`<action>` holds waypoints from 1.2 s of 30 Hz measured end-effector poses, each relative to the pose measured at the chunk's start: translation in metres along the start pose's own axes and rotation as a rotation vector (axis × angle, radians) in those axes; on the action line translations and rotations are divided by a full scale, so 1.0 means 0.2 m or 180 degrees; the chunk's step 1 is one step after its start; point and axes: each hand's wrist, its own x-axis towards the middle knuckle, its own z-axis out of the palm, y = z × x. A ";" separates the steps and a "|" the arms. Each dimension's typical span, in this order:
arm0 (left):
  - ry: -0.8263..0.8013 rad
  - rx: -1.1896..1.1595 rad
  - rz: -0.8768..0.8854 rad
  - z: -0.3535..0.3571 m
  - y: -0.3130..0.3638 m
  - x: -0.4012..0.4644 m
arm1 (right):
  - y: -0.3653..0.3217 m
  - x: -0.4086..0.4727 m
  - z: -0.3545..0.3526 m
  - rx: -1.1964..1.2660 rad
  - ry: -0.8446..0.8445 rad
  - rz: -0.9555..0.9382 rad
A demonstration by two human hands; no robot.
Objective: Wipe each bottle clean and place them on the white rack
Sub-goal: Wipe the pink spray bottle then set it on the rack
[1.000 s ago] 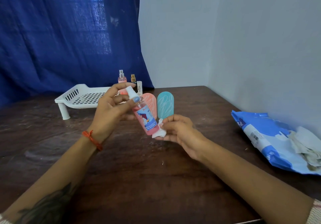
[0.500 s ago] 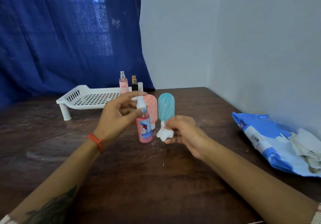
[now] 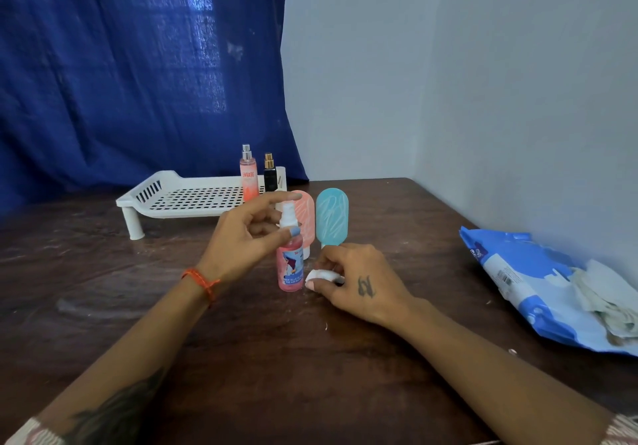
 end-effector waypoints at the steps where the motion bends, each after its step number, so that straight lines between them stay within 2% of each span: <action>1: 0.0004 -0.0048 -0.0013 0.00 0.00 0.00 | 0.00 0.00 0.00 -0.0047 0.0011 -0.0002; 4: -0.0005 -0.0206 -0.0068 -0.01 -0.01 0.00 | -0.01 0.00 -0.01 -0.0075 0.0209 -0.0009; 7: -0.0018 -0.0268 -0.0048 -0.01 -0.01 0.00 | -0.04 0.02 -0.06 0.0405 0.0537 0.0085; 10: 0.0107 -0.0288 -0.0035 -0.02 -0.02 0.01 | -0.10 0.08 -0.13 0.0721 0.0741 -0.0110; 13: 0.0360 -0.0383 -0.0030 -0.04 -0.02 0.02 | -0.15 0.17 -0.22 0.0601 0.0473 -0.0482; 19: 0.0853 -0.0286 -0.0054 -0.08 -0.04 0.02 | -0.21 0.33 -0.27 0.0302 -0.0543 -0.0774; 31: 0.1128 0.0019 -0.0141 -0.13 -0.07 0.03 | -0.22 0.43 -0.30 0.0377 -0.1161 -0.0734; 36: 0.1167 0.0582 -0.0153 -0.27 -0.10 0.07 | -0.27 0.55 -0.32 0.0394 -0.1204 -0.0796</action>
